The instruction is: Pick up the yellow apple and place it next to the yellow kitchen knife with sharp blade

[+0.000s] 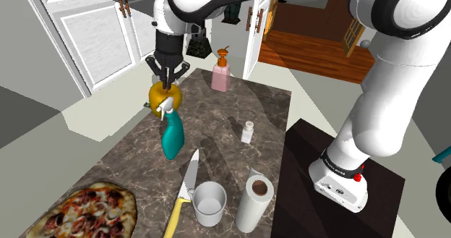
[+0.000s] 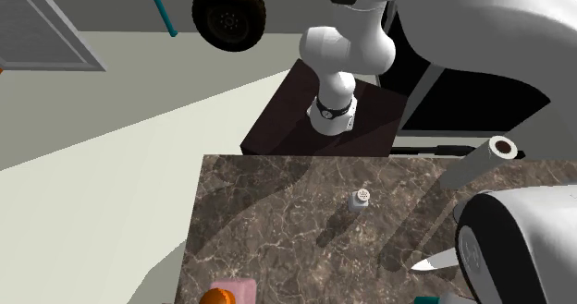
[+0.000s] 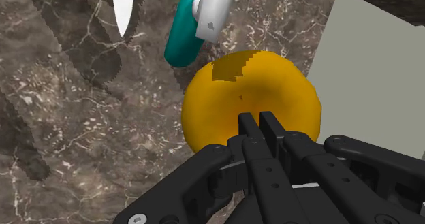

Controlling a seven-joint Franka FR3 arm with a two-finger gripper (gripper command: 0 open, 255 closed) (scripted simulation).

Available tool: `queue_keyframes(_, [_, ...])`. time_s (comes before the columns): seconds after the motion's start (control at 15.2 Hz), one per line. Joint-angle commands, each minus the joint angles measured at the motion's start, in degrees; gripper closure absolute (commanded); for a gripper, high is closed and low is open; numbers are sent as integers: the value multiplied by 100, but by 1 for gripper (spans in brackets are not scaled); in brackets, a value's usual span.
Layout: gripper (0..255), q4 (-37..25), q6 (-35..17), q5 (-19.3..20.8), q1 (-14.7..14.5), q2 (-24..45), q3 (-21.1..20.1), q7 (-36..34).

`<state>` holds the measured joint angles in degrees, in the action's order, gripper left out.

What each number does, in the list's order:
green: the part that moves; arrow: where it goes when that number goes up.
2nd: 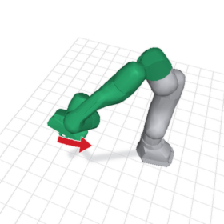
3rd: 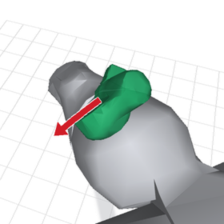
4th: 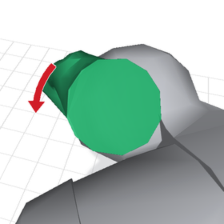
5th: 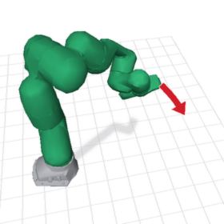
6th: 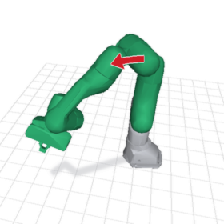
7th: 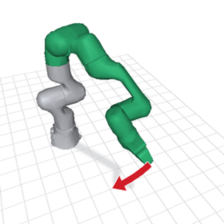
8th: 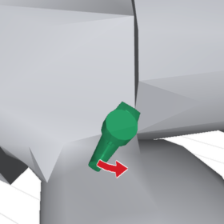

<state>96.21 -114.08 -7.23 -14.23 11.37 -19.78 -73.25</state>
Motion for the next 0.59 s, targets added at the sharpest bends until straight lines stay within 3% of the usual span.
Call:
queue_keyframes(0.0, [255,-449,41,184,-172,389,-52,-262])
queue_keyframes(0.53, [255,-2896,593,908,-1101,2240,-40,-1104])
